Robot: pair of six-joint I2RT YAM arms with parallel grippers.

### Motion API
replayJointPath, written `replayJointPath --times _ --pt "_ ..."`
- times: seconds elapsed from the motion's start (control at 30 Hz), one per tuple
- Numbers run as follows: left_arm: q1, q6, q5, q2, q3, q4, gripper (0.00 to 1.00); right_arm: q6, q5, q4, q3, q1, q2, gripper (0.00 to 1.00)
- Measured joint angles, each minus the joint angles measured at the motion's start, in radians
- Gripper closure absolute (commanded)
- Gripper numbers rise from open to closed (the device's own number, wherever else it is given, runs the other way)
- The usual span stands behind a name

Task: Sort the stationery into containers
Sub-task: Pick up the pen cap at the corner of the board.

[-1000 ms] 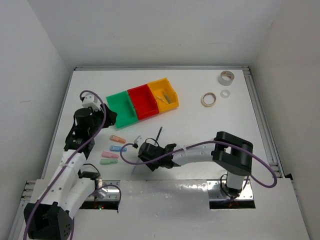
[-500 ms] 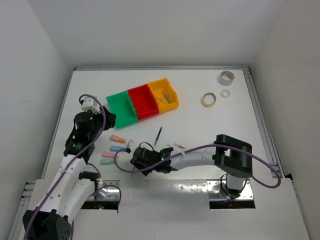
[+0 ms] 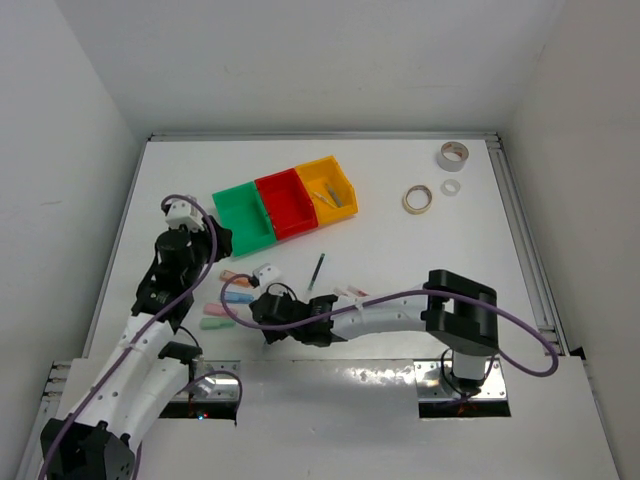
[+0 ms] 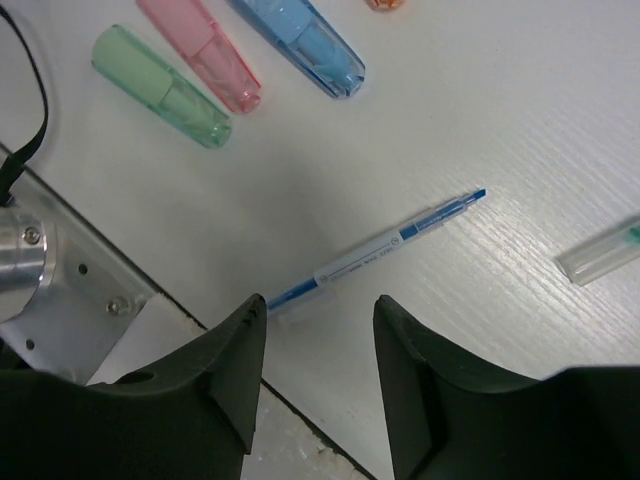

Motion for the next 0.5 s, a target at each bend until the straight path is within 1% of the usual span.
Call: replayJointPath --times 0.1,0.23,0.37,0.5 --pt "-0.015 0.006 -0.026 -0.002 -0.008 0.012 0.52 0.041 0.039 -0.015 0.026 0.017 0.045 0.55" --pt "-0.04 0.026 -0.078 -0.012 -0.011 0.023 0.51 0.08 0.048 -0.027 0.031 0.032 0.083 0.56" --pt "-0.063 0.045 -0.125 -0.014 -0.011 0.032 0.51 0.113 0.06 -0.031 0.032 0.034 0.095 0.59" --pt "-0.083 0.056 -0.154 -0.014 -0.023 0.049 0.51 0.134 0.07 -0.032 0.032 0.034 0.101 0.64"
